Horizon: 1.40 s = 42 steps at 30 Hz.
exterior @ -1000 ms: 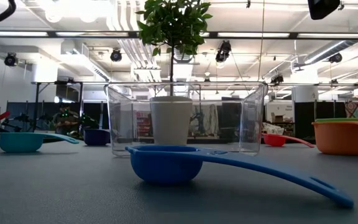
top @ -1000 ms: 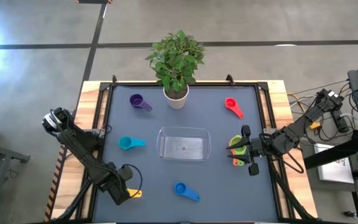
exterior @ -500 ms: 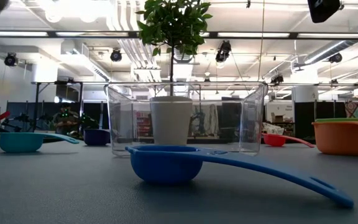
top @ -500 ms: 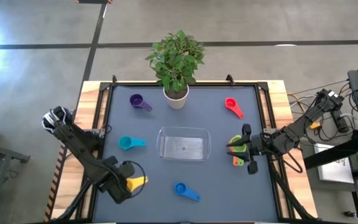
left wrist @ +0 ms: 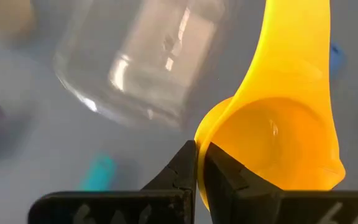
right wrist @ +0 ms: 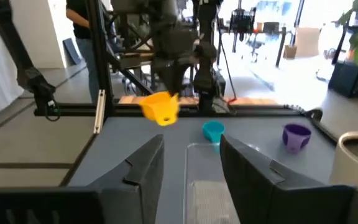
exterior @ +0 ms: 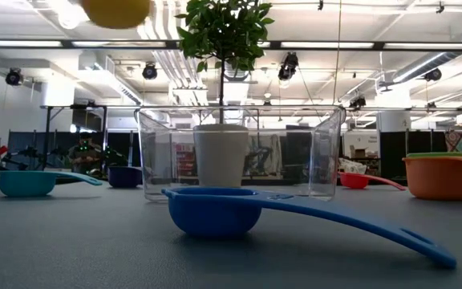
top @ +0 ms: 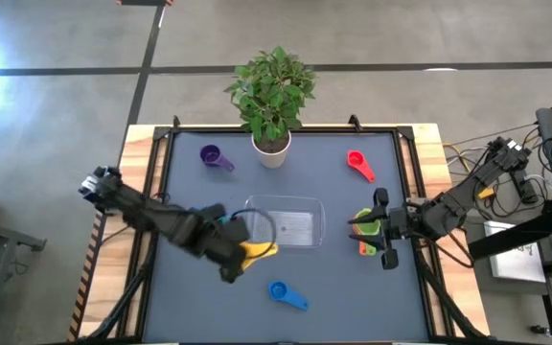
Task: Nest measuring cups in basket
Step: Stack the yellow measuring cup on top of the green measuring cup
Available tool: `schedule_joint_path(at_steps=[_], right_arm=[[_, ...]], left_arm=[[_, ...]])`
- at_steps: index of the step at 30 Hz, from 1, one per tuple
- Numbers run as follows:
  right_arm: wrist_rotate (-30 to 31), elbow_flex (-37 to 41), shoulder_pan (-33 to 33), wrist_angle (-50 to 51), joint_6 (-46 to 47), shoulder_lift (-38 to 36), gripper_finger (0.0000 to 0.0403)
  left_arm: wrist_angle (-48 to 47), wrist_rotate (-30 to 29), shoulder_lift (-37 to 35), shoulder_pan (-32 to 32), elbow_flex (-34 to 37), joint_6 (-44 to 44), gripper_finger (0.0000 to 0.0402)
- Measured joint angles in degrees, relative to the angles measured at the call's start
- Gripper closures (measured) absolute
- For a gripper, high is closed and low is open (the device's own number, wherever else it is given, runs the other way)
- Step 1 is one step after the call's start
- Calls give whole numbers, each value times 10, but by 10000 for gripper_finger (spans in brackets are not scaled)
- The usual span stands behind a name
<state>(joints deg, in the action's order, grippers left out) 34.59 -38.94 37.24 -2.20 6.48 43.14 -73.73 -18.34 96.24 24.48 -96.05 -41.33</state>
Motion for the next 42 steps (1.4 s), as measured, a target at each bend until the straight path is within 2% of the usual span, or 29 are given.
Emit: schedule_joint_path(at_steps=[4,9,12,19,21,24,26,29,35,42], right_arm=[[-2,-44,-18,71,38,20,218],[-5,-94,-39,142,-70,58,193],[-5,-124,-44,163,-123,89,186],[1,-183,-47,181,-155,183,161],[28,-198,-46,185,-158,212,151],[102,-226,-47,225,-153,249,136],[119,-244,-50,257,-135,265,127],[111,-267,-60,276,-110,282,116],[41,-280,-105,304,-62,295,113],[-22,-274,-150,306,-54,290,141]], left_arm=[[-10,-24,50,-43,-76,106,401],[-15,2,107,-83,-160,221,401],[-23,31,135,-107,-208,258,401],[-29,49,189,-151,-318,287,401],[-30,55,205,-157,-348,297,401],[-53,58,229,-162,-388,309,401],[-52,59,234,-164,-385,314,401],[-53,59,233,-167,-372,317,402],[-41,59,233,-169,-370,329,402],[-40,58,233,-169,-370,329,402]])
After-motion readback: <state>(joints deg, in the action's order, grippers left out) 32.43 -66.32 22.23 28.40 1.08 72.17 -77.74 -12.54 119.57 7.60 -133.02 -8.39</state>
